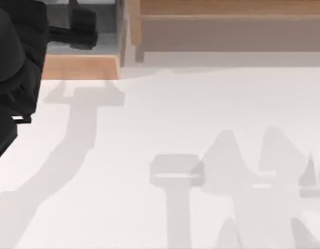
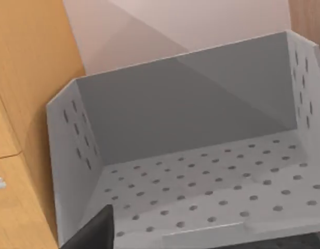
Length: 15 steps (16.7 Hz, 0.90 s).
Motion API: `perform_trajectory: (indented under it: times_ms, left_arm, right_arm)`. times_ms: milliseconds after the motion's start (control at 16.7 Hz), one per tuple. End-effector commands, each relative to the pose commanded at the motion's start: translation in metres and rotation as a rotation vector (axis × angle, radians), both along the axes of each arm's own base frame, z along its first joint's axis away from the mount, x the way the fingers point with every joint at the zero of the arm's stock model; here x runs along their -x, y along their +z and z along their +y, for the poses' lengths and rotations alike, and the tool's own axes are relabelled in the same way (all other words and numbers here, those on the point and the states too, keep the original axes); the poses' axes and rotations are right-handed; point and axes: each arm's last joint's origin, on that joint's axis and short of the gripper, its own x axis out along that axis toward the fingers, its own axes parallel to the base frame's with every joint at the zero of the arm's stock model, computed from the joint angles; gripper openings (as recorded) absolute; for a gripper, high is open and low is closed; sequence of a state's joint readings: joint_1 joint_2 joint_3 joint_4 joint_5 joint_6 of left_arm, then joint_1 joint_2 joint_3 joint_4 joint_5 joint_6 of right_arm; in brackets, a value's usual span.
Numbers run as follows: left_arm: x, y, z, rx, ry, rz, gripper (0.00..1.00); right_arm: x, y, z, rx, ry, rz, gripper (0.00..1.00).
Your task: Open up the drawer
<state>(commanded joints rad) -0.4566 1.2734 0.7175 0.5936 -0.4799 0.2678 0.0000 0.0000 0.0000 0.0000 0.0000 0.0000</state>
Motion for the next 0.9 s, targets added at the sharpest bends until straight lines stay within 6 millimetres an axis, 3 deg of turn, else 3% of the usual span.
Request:
perform_trajectory:
  times_ms: [240, 480, 720, 900]
  left_arm:
    - [-0.056, -0.01, 0.05, -0.269, 0.052, -0.017, 1.0]
    - [-0.106, -0.031, 0.124, -0.593, 0.104, -0.026, 1.0]
    - [-0.136, -0.073, 0.201, -0.922, 0.112, -0.01, 1.0]
    - [-0.145, -0.116, 0.245, -1.126, 0.071, 0.013, 1.0]
  right_arm:
    - [0.0, 0.0, 0.0, 0.0, 0.0, 0.0, 1.0]
    - [0.0, 0.0, 0.0, 0.0, 0.0, 0.0, 1.0]
    - [0.0, 0.0, 0.0, 0.0, 0.0, 0.0, 1.0]
    - [0.0, 0.0, 0.0, 0.0, 0.0, 0.0, 1.0]
